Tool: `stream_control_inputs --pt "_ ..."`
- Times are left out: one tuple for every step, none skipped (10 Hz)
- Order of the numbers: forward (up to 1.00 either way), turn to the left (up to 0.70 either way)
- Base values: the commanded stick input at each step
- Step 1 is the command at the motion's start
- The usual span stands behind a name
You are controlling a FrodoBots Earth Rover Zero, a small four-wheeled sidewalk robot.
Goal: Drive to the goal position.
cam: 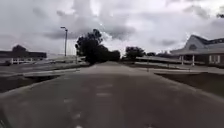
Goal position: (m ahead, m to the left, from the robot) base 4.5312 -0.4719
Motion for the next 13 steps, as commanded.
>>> stream_control_inputs --pt "1.0 0.04" --pt "1.0 0.04" --pt "1.0 0.04" --pt "1.0 0.04" --pt "1.0 0.04" --pt "1.0 0.04" --pt "1.0 0.04" --pt "1.0 0.04" --pt "1.0 0.04" --pt "1.0 0.04" --pt "1.0 0.04" --pt "1.0 0.04" --pt "1.0 0.04"
